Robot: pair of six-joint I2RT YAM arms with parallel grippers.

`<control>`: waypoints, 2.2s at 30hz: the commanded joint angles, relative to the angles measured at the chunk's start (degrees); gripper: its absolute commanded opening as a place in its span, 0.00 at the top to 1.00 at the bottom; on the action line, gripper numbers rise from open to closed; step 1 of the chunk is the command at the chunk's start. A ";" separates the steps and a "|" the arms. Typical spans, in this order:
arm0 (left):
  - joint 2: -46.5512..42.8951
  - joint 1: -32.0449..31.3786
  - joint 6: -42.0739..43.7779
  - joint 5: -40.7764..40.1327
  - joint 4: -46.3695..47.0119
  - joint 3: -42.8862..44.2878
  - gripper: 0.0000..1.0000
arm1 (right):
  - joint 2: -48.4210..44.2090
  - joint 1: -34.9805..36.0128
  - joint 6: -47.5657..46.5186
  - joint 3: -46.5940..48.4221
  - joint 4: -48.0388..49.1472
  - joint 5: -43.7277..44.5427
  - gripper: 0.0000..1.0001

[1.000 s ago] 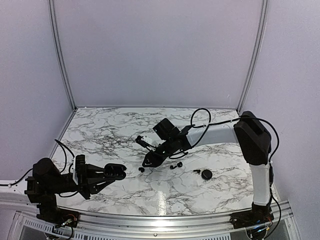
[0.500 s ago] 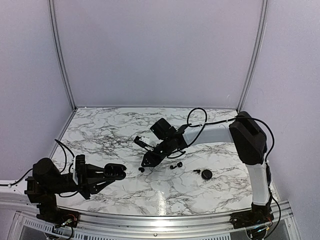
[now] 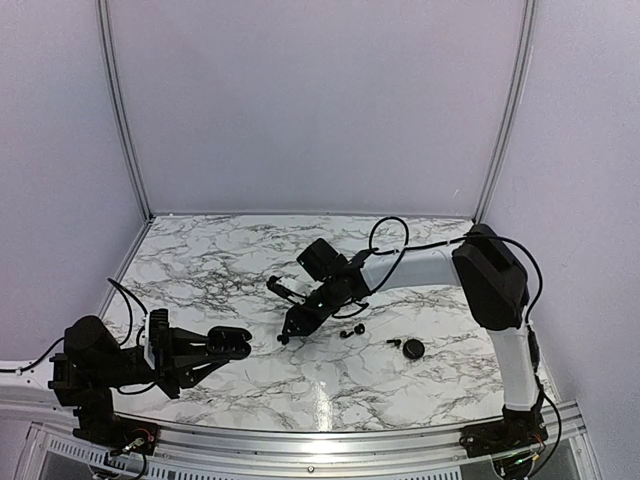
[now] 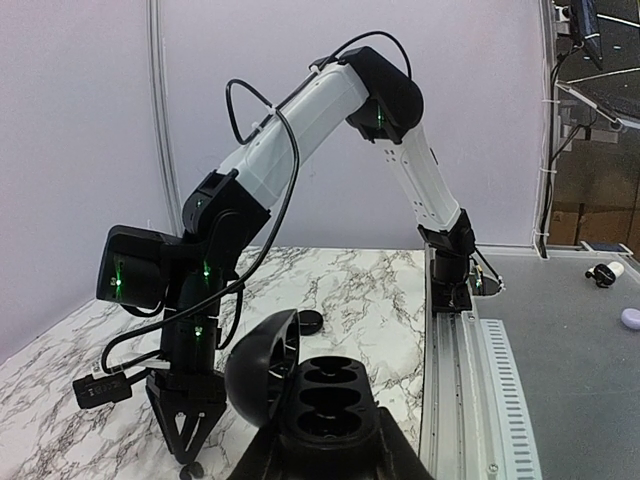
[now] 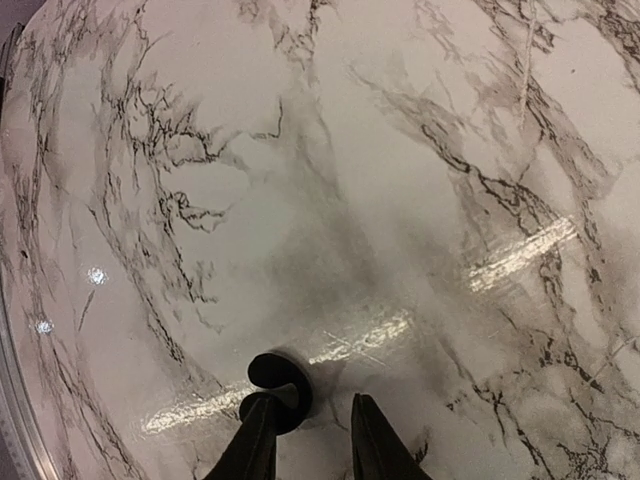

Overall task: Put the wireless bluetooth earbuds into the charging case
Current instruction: Pick up the left earbud from the center of the board.

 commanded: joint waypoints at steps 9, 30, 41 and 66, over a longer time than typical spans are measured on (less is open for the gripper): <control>-1.62 -0.14 -0.34 0.01 0.53 -0.47 1.00 | 1.60 0.65 0.97 3.08 -1.65 1.73 0.73; -1.90 -0.25 -0.32 -0.41 0.51 -0.70 1.00 | 5.58 2.25 -0.86 9.78 -10.12 3.50 0.71; -2.12 -0.41 -0.19 -0.29 0.45 -0.41 1.00 | 5.98 2.88 -2.62 10.96 -12.33 3.84 0.76; -2.57 -0.67 -0.34 -0.20 0.39 -0.42 1.00 | 6.30 3.94 -2.66 11.32 -13.86 1.63 0.86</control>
